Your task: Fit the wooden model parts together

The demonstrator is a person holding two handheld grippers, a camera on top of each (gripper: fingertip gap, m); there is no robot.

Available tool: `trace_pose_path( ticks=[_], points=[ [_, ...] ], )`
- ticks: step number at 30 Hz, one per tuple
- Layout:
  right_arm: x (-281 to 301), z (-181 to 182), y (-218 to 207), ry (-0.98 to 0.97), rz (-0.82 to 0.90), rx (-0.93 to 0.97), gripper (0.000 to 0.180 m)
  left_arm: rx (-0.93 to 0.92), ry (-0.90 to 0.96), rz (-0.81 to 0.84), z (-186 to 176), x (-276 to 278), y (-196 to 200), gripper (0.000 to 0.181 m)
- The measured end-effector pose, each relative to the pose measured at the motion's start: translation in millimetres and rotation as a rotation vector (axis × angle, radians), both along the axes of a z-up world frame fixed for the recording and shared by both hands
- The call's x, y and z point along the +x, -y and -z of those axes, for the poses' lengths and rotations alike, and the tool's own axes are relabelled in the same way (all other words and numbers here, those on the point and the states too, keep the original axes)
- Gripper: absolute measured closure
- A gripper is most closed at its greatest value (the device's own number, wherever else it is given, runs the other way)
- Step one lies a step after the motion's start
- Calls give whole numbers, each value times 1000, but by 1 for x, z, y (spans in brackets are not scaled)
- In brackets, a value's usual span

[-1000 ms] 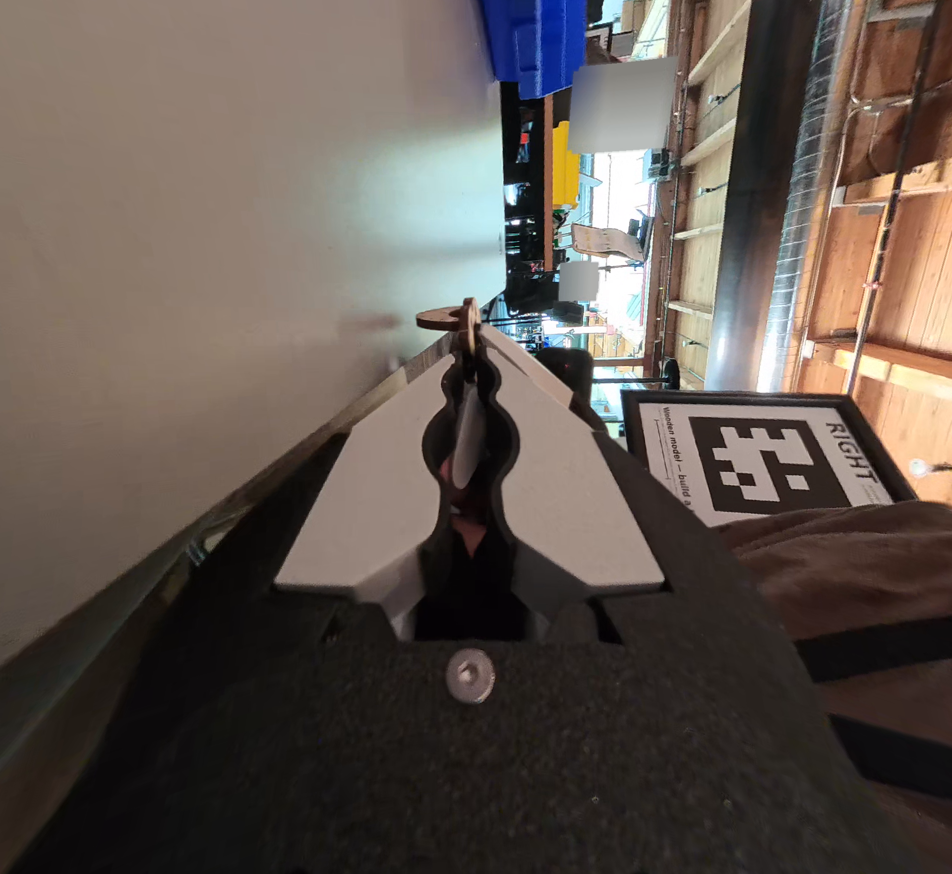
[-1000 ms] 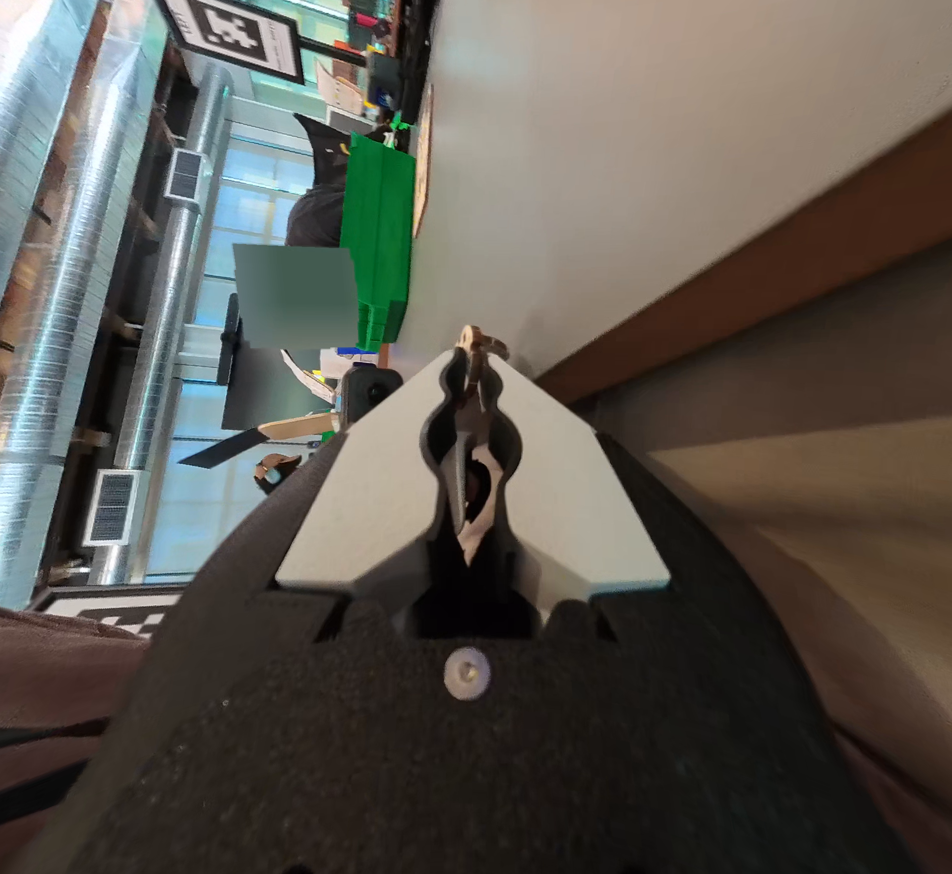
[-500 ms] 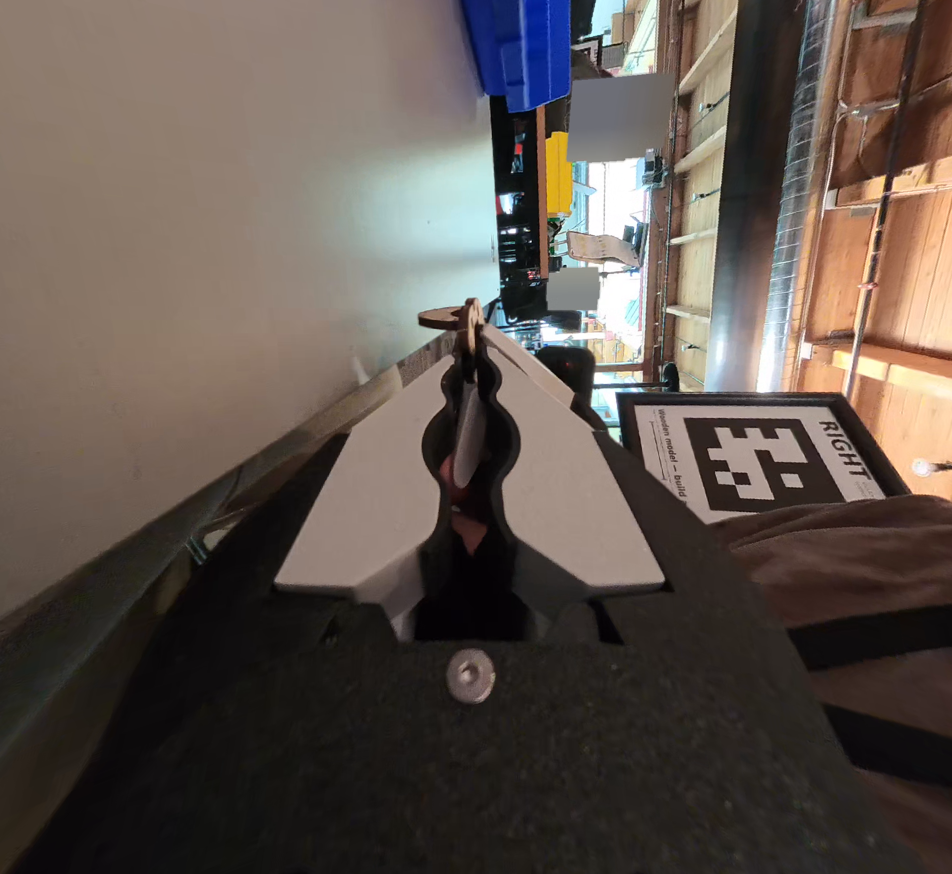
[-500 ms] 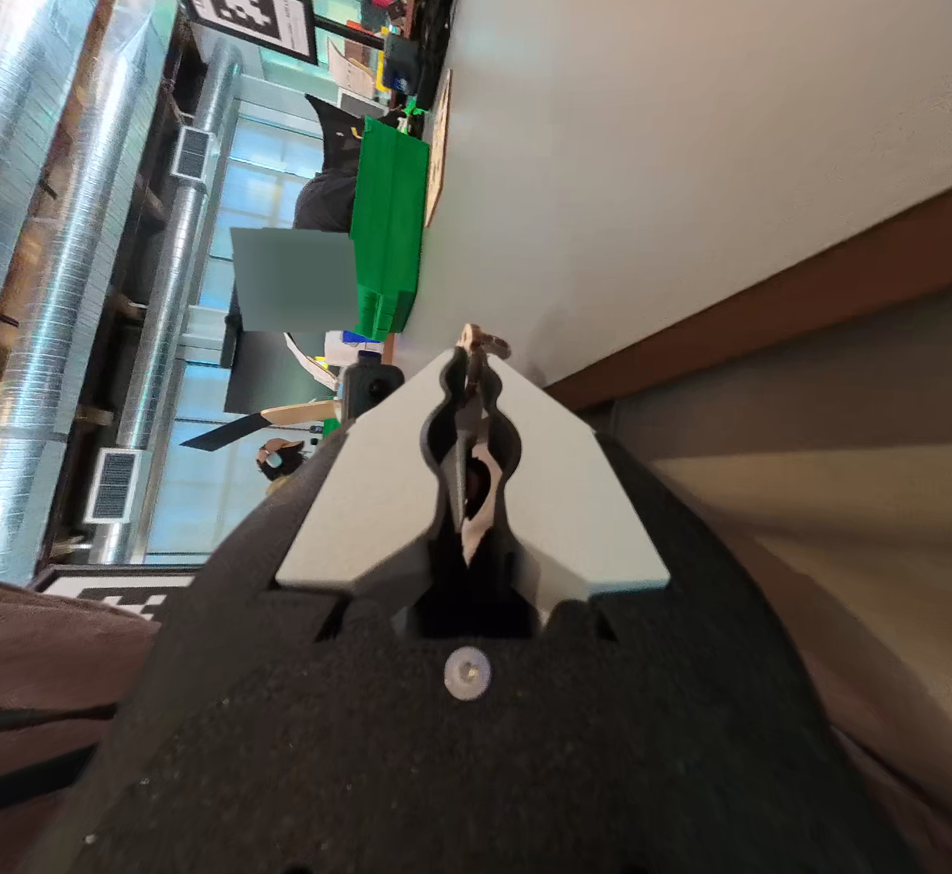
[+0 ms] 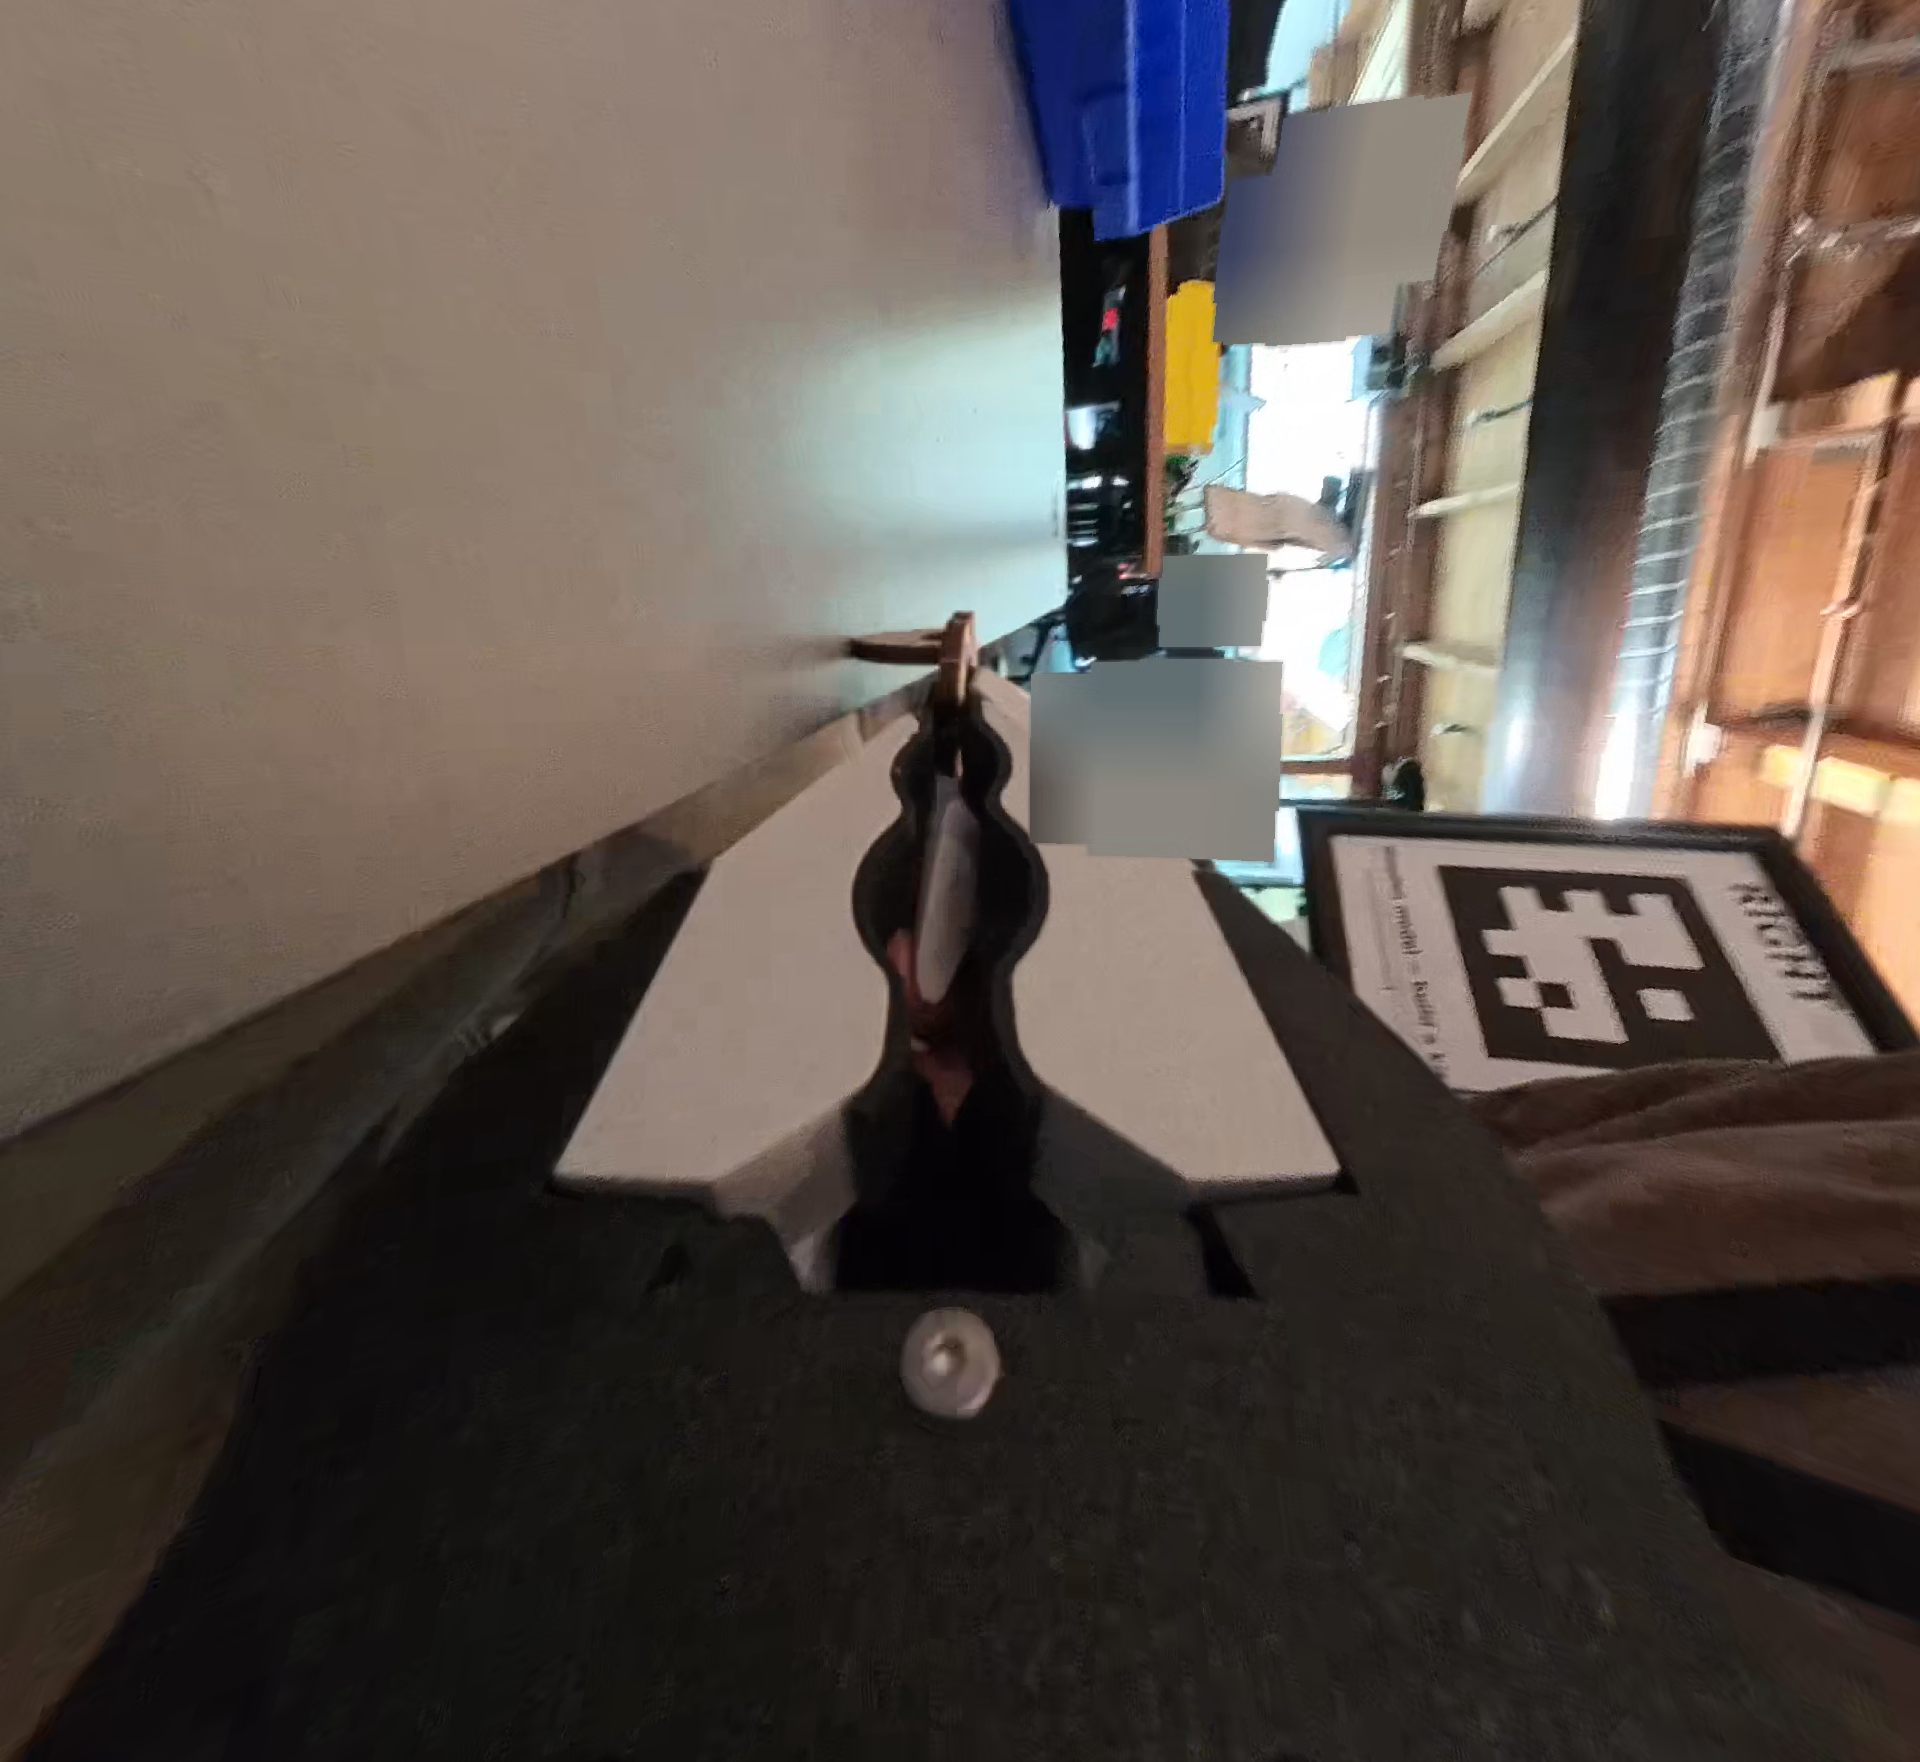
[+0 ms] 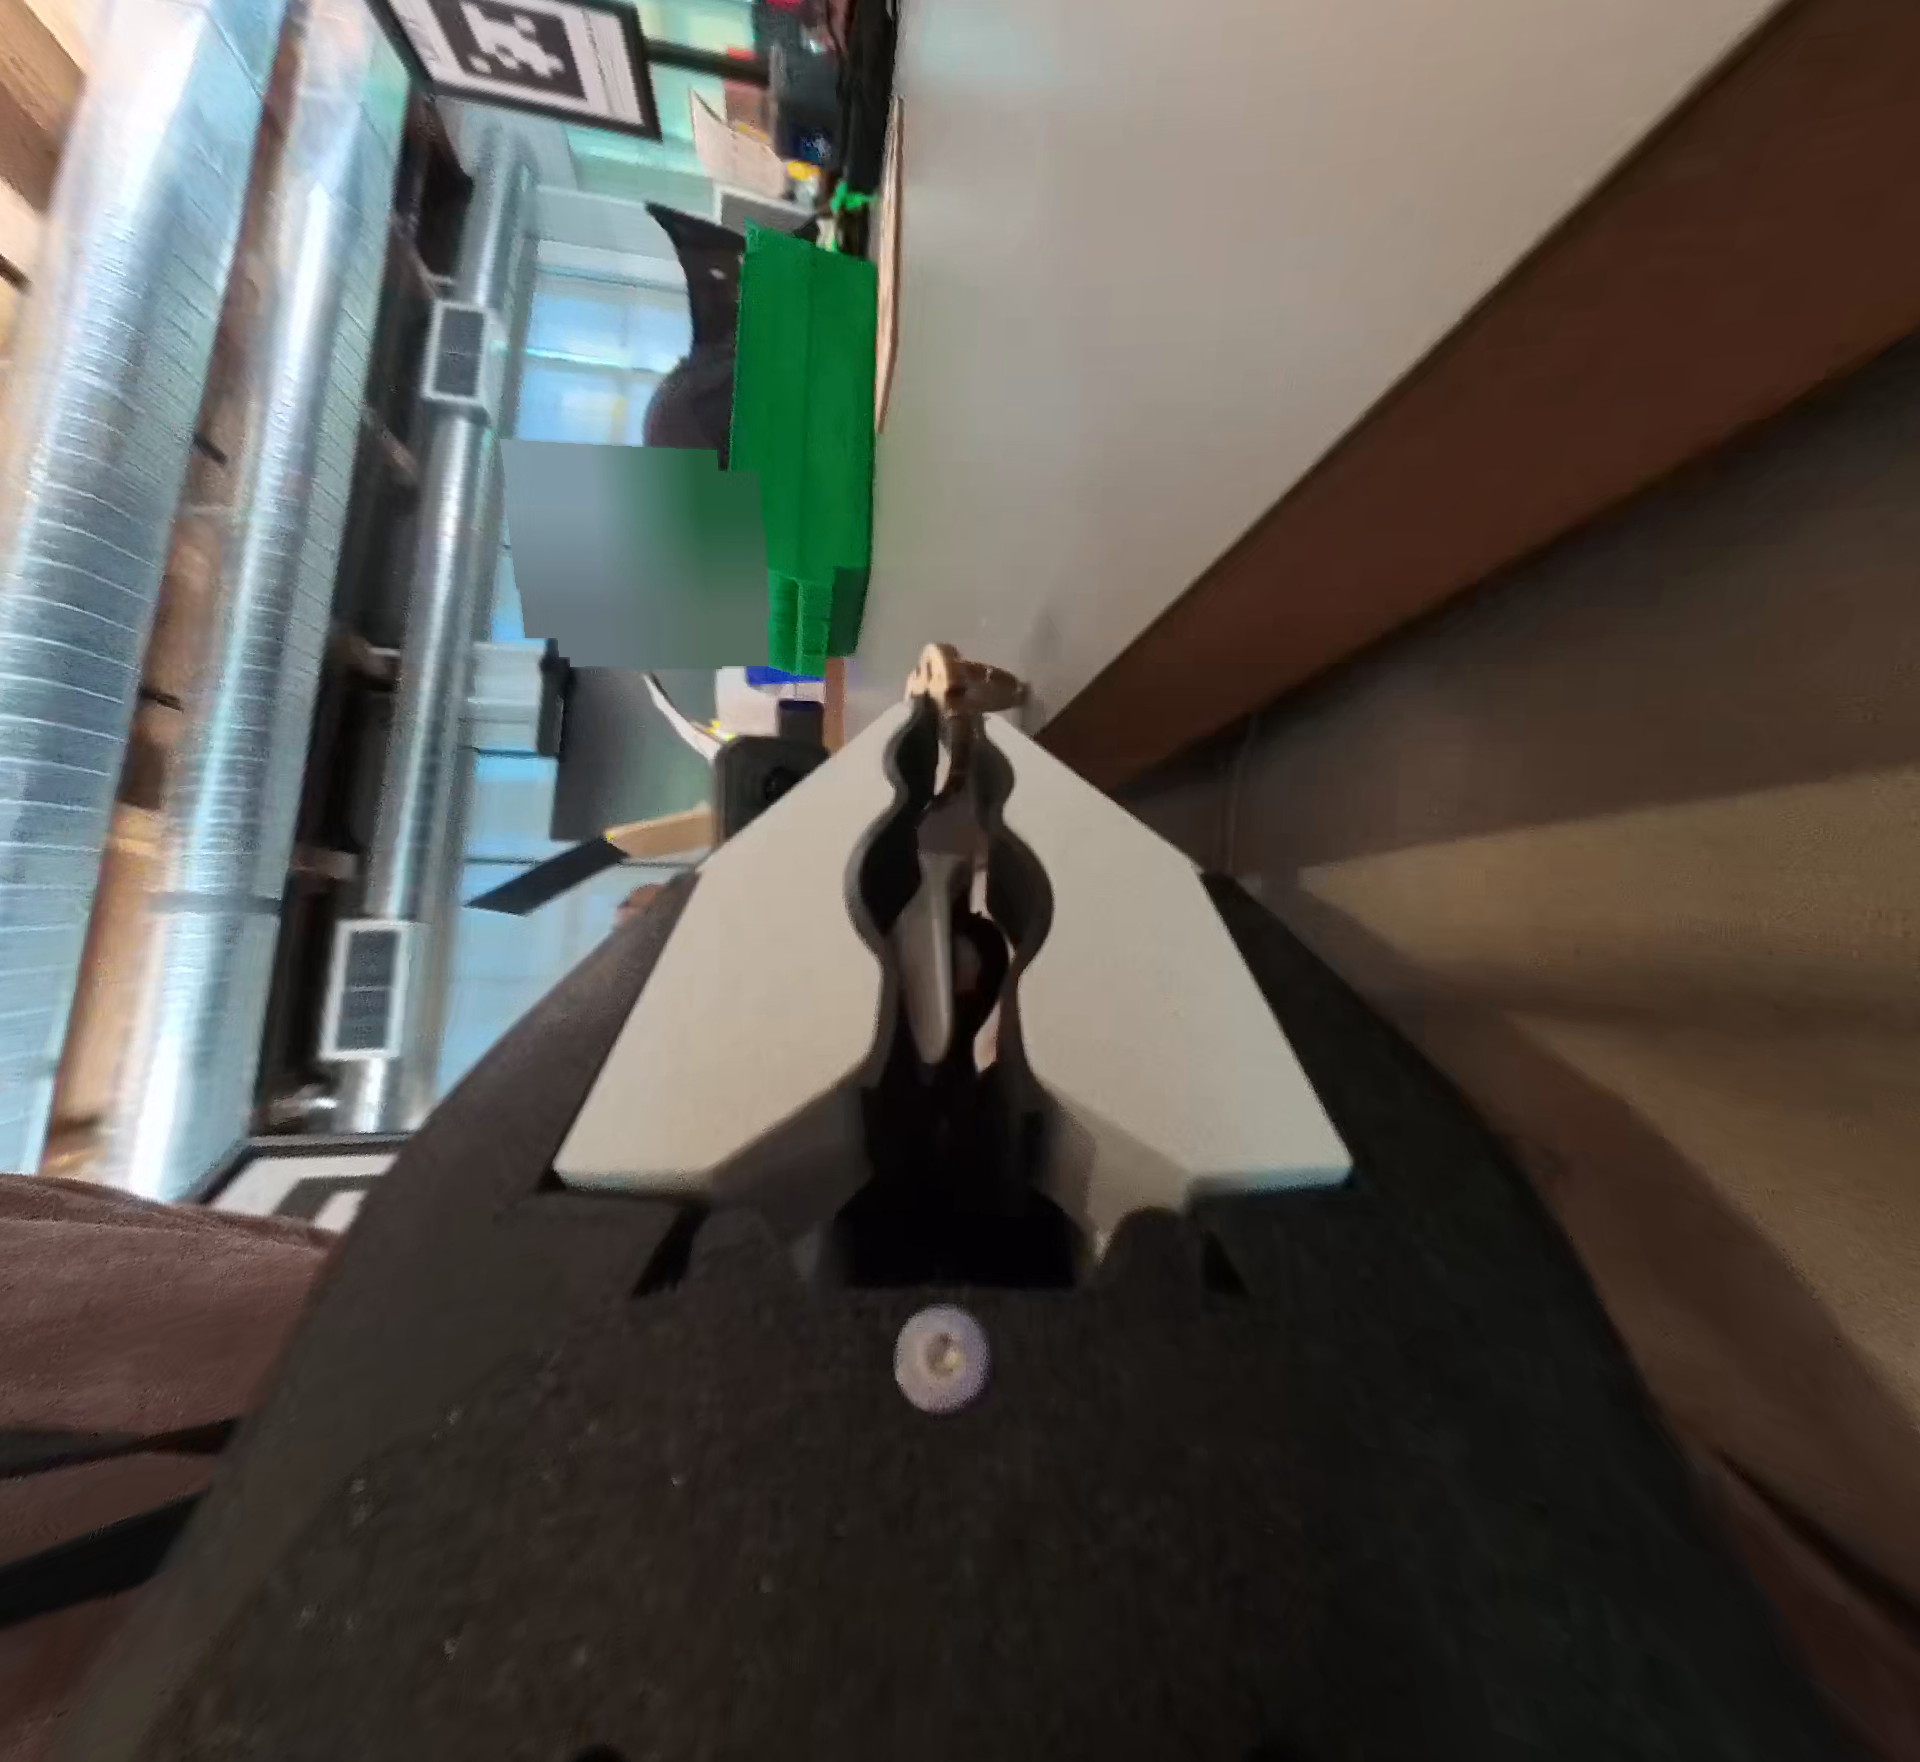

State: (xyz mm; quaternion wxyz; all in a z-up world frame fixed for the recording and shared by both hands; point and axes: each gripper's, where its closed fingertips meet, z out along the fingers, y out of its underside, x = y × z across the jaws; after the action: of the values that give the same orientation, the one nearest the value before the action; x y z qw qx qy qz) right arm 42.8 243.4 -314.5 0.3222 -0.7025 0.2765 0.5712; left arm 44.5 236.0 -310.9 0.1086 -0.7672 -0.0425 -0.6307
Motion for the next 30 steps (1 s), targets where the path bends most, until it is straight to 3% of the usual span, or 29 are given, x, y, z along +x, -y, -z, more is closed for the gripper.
trace_pose_path(
  ticks=[3, 5, 7, 9, 11, 13, 15, 17, 19, 21, 23, 25, 28, 30],
  points=[
    [1, -16, -3, 62, -16, 51, 176, 65, -17, 9, -15, 1, -2, 179],
    [-3, 1, 0, 41, -21, 10, 174, 68, -102, 34, 1, -2, 0, 178],
    [-1, -2, 0, 19, -17, 3, 176, 1, -27, 3, -2, -1, 1, 179],
    [0, -14, -3, 50, -16, 47, 176, 77, -49, 14, -13, 0, -1, 178],
    [-2, 1, 0, 35, -14, 15, 175, 79, -107, 35, 1, -2, 0, 178],
    [-1, -4, 0, 30, -19, 5, 176, 3, -34, 5, -3, 0, 1, 179],
    [0, -19, -3, 42, -17, 64, 177, 81, -41, 16, -17, 0, -1, 179],
    [-4, -3, 0, 61, -33, 23, 175, 85, -104, 34, -5, -4, -1, 178],
    [-4, -2, 2, 7, -29, 8, 176, -16, -16, -4, 0, -4, 2, 180],
    [-3, -21, -2, 47, -39, 71, 176, 74, -32, 9, -17, -3, -1, 178],
    [-6, -6, -1, 87, -46, 50, 176, 115, -110, 26, -9, -6, -3, 178],
    [-6, -1, 1, -17, -42, 8, 175, -30, 3, -12, -1, -5, 1, 179],
    [-5, -20, -3, 52, -50, 82, 175, 88, -39, 13, -21, -4, -2, 179],
    [-8, 1, -1, -6, -43, 12, 175, 79, -95, 30, 1, -8, -1, 179]
  ],
)
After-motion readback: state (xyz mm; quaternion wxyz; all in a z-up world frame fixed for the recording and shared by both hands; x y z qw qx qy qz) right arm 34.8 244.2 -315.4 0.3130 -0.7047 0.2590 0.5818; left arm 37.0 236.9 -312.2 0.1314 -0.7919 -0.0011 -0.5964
